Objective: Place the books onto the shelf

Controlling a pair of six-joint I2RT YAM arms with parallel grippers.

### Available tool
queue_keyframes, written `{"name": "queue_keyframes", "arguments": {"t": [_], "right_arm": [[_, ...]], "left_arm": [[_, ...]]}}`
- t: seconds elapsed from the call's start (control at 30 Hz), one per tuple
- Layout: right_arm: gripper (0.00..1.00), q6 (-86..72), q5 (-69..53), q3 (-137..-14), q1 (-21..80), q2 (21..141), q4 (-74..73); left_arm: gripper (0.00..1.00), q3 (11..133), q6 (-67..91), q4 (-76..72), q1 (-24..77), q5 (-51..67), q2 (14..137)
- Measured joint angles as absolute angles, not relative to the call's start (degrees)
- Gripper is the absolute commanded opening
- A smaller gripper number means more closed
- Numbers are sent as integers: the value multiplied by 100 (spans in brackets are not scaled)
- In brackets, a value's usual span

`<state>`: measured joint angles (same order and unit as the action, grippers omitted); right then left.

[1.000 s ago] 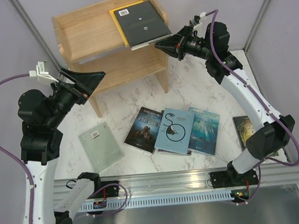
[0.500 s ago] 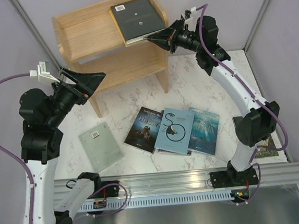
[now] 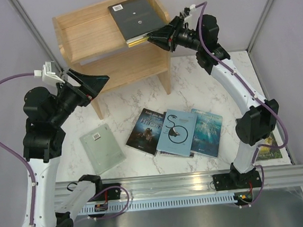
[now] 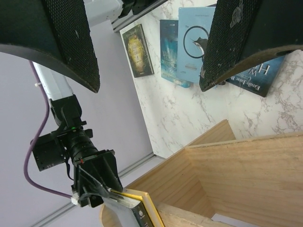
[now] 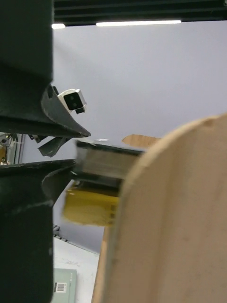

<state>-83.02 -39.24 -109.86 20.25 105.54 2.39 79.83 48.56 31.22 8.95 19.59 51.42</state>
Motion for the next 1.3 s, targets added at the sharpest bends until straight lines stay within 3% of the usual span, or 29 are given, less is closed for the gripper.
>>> {"name": "queue_keyframes", "arguments": {"t": [0.03,0.1,0.23,0.33,0.6,0.83,1.3], "right_arm": [[52,-8254,-3903,-10836,2025,10455,331],[68,-8062,-3854,-10276,2021,10027,333],[86,-7557,-3734,-9024,1964,9011,270],[91,-7102,-3651,-8128,1925,8138,1],[90,-5671,-2414,-6130,1922,6914,-2294],[87,-5063,-1417,-4823,1905,6731,-3719],[84,-5207,-1500,-3446,1861,6453,-2652]], "left_arm": [[88,7948,4812,3118,895,1968,5118],[88,7787,4733,3124,895,1997,5019],[89,6991,4619,3096,895,2158,4683],[89,6283,4595,3055,895,2458,4556],[89,4276,4700,1992,991,3548,4923],[89,3645,4856,880,2058,3645,5977],[86,3616,5210,-985,2797,3570,8508]]}}
